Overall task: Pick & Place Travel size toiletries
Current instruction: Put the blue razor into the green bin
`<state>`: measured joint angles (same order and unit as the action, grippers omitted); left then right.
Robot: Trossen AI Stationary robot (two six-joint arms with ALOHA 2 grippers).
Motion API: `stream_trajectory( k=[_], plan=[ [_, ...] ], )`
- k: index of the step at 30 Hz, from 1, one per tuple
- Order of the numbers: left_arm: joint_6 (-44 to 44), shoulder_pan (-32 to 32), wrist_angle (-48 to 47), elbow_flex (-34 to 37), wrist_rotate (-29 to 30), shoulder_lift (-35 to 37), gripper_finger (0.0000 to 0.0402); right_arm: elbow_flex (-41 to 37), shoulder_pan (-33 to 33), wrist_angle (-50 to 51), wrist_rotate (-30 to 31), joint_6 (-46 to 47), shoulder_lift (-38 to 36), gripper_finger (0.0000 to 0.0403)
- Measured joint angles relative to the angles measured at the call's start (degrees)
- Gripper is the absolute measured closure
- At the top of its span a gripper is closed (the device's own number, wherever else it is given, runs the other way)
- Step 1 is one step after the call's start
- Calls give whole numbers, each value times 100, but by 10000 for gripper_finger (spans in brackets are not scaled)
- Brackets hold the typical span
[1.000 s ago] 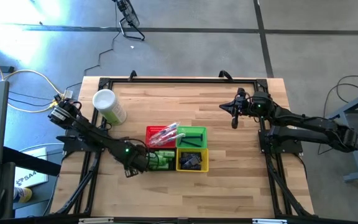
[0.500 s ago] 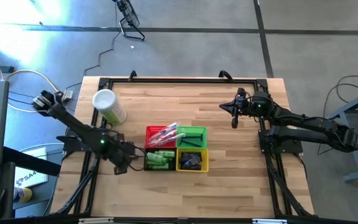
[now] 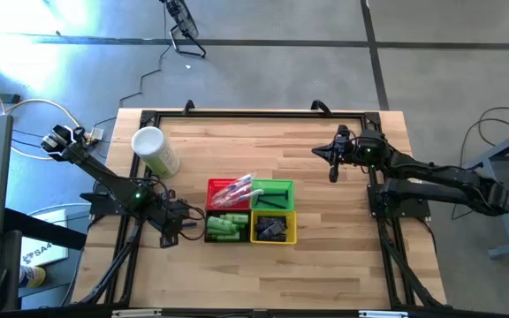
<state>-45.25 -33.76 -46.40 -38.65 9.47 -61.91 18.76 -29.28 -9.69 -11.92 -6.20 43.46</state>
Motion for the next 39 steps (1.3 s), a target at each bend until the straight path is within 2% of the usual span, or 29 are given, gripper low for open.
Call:
stream_trajectory(
  k=[17, 24, 30, 39],
  plan=[
    [-24, 0, 382, 0, 290, 0, 215, 2, 2, 2, -11, -15, 0, 400],
    [-1006, 0, 1133, -1, 479, 0, 215, 2, 2, 4, -15, -2, 0, 400],
    [-1056, 0, 1561, -2, 513, 0, 215, 2, 0, 4, -15, -2, 0, 400],
    [-1206, 0, 1657, -2, 591, 0, 215, 2, 0, 4, -17, -2, 0, 400]
  ],
)
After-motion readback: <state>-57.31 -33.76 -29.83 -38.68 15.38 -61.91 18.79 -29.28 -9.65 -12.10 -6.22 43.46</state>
